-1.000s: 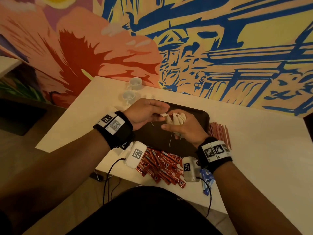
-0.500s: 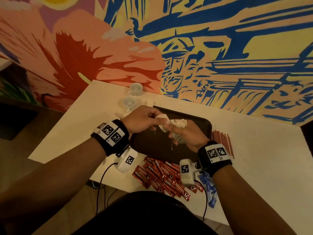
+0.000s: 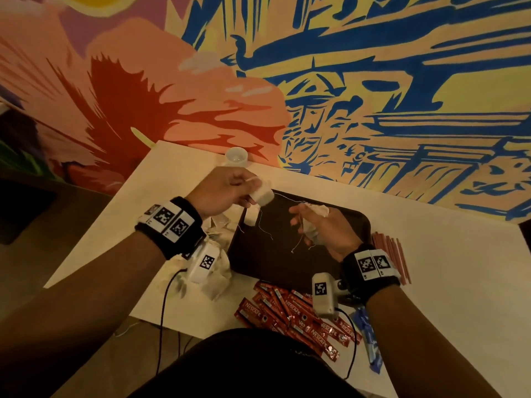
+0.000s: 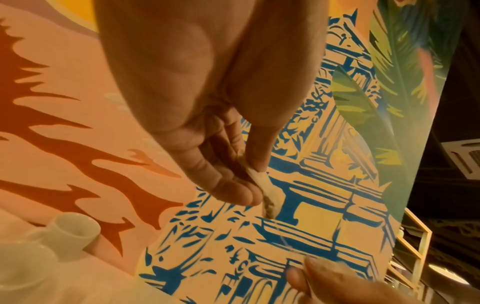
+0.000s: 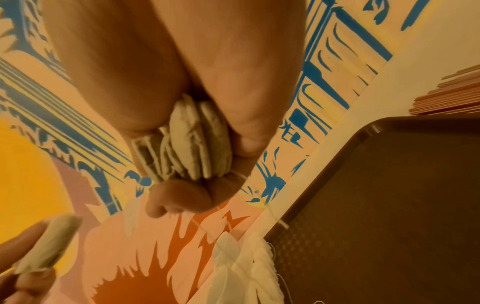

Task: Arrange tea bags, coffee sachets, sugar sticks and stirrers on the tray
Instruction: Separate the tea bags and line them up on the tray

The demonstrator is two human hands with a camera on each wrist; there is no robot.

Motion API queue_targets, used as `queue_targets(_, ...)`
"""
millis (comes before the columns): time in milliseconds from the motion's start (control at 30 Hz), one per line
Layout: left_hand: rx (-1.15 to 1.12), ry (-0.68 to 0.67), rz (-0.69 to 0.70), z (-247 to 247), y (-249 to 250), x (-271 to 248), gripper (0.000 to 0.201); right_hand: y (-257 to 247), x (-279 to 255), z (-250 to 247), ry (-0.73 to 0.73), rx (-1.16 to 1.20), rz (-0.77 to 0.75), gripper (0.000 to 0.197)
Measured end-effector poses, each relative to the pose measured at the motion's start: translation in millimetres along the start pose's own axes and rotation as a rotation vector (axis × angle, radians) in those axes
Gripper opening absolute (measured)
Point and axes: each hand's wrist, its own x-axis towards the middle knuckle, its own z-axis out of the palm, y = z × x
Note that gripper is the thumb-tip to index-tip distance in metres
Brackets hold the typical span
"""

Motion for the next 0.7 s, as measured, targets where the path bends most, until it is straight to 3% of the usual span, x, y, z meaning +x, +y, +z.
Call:
queue_targets(167, 0.041, 0.031, -0.042, -33, -14, 24, 0.023, 15, 7, -2, 0.146, -0.008, 0.080, 0.032)
queue_targets(333, 0.271, 0.037, -0.086, -52, -55, 60, 0.026, 28, 12, -1, 0.234, 0.002, 0.146, 0.040)
queue_targets(600, 0.700, -0.250, -0.138, -32, -125, 104, 0.025, 34, 28, 9, 0.231, 0.024, 0.234, 0.030)
queue_targets(700, 0.744, -0.319, -0.142, -19, -142, 115, 0.026, 34, 33, 14, 0.238, 0.051, 0.274, 0.036)
